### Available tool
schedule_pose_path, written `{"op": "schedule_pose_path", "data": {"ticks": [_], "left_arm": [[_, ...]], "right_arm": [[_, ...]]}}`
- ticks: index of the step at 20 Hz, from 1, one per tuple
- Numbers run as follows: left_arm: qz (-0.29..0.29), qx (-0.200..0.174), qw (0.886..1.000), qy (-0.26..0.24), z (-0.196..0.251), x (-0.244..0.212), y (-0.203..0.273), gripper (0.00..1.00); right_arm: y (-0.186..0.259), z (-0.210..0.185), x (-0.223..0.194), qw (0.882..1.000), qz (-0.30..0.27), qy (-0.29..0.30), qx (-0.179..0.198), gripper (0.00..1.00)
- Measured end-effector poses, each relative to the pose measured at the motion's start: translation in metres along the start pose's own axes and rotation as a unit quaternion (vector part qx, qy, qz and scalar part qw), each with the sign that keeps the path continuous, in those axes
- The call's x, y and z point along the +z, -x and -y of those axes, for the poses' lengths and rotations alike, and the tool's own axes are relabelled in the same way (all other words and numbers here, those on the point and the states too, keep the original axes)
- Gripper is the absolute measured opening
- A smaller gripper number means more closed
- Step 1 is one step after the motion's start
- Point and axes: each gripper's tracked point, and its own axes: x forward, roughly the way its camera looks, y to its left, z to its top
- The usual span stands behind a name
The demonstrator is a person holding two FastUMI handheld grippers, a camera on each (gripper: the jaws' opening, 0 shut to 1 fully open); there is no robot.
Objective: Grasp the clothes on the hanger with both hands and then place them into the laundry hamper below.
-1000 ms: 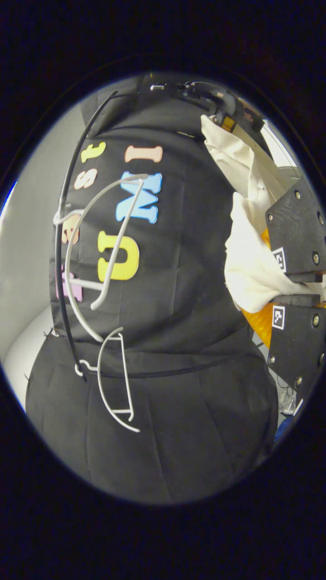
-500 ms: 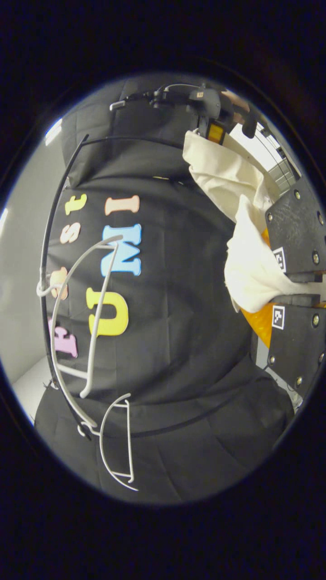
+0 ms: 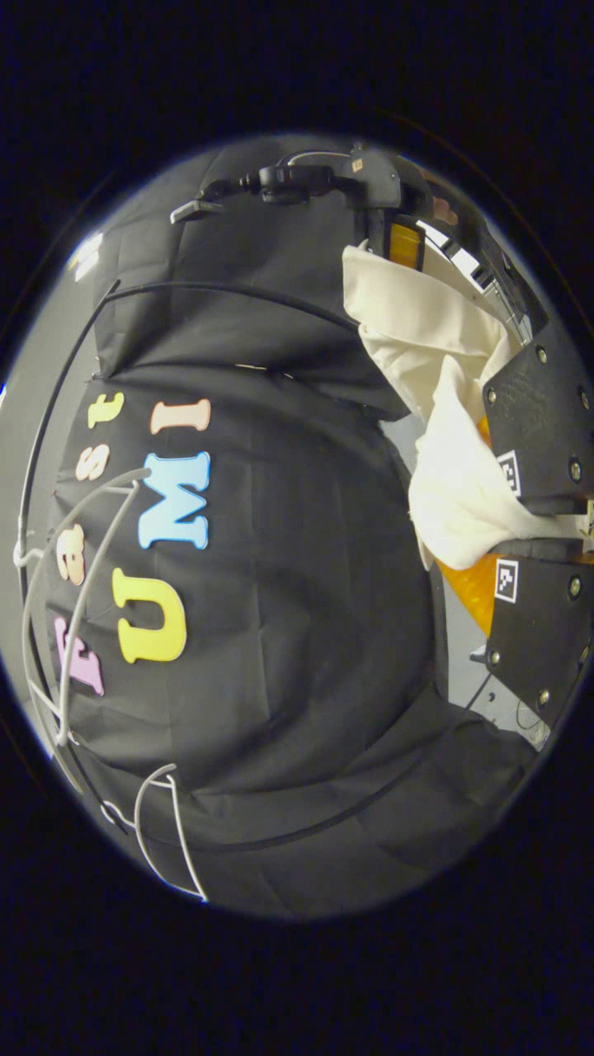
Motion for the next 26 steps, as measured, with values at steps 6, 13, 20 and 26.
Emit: {"op": "schedule_pose_path", "data": {"ticks": [6,13,20,26], "left_arm": [[-0.041,-0.026,0.999,-0.004,0.003,-0.045,-0.024,0.13],[-0.097,0.006,0.995,0.011,-0.019,-0.100,-0.041,0.14],[-0.115,0.040,0.991,0.056,-0.035,-0.118,-0.042,0.14],[-0.159,0.027,0.985,0.055,-0.028,-0.144,-0.044,0.24]], "right_arm": [[-0.017,-0.005,-0.050,0.997,-0.058,-0.045,-0.025,0.07],[-0.036,-0.011,-0.094,0.990,-0.129,-0.055,-0.025,0.08],[-0.039,-0.017,-0.109,0.987,-0.158,-0.032,-0.013,0.09],[-0.040,-0.016,-0.122,0.979,-0.203,-0.024,-0.001,0.20]]}}
